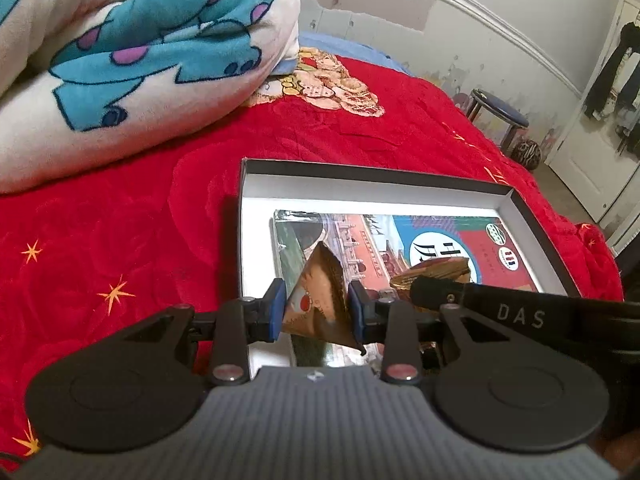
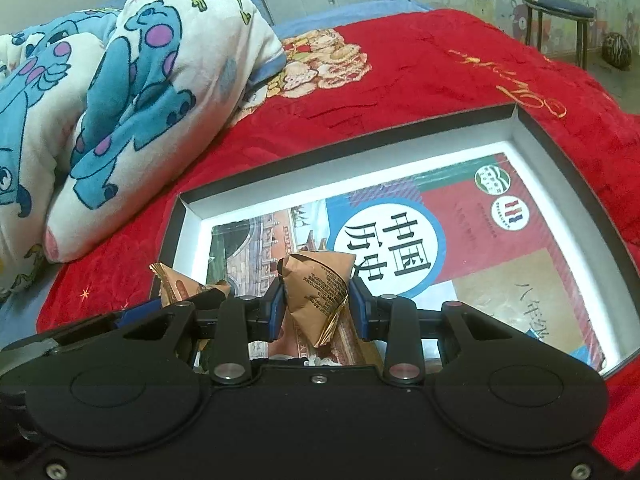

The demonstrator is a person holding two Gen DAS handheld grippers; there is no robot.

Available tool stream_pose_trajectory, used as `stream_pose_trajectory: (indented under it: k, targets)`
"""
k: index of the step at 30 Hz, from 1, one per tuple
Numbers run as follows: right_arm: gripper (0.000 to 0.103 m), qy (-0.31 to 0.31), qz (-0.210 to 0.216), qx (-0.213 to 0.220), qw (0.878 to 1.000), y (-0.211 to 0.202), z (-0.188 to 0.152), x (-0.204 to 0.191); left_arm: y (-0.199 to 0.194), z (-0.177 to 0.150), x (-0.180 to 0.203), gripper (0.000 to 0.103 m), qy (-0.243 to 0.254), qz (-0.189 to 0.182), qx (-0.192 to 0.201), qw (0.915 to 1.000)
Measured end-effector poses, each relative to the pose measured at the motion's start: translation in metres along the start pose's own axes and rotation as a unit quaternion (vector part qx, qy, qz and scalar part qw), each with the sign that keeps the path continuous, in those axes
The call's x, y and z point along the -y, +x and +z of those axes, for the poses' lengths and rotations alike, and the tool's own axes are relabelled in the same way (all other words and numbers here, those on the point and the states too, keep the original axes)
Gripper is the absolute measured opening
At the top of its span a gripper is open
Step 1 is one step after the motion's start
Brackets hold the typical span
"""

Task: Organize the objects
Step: 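Carry both paper pyramids up and over the open black box, then open both tools to drop the two pyramids into the box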

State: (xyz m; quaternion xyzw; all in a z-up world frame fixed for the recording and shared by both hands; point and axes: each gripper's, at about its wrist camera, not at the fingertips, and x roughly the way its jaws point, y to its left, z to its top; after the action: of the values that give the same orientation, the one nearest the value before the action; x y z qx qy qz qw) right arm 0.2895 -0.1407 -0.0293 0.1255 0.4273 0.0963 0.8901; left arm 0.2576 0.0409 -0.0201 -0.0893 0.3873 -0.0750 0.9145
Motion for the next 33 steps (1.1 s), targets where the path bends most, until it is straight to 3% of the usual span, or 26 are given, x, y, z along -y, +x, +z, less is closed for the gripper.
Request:
stream_pose_trajectory:
  k: [15,17,23,27,33]
  targets:
    - [0.033,0.018,0.002,-0.01,1.0,0.008,-0.007,0.007,0.005,-0.002,-0.004,0.044,-0.013,-0.019,-0.015,0.9996]
    - [0.033,0.02,0.001,-0.009,1.0,0.007,-0.008,0.007,0.004,-0.002,-0.003,0.052,-0.01,-0.021,-0.015,0.9996]
    - [0.036,0.031,0.006,-0.006,0.999,0.006,-0.008,0.009,0.002,0.0,-0.007,0.058,-0.023,-0.034,-0.018,0.999]
    - [0.038,0.051,0.015,-0.001,0.999,0.002,-0.007,0.016,-0.004,0.005,-0.011,0.073,-0.032,-0.059,-0.025,0.9975]
    - [0.047,0.053,0.036,0.018,0.998,-0.017,-0.003,0.019,-0.025,0.016,-0.017,0.086,-0.035,-0.076,0.003,0.9965]
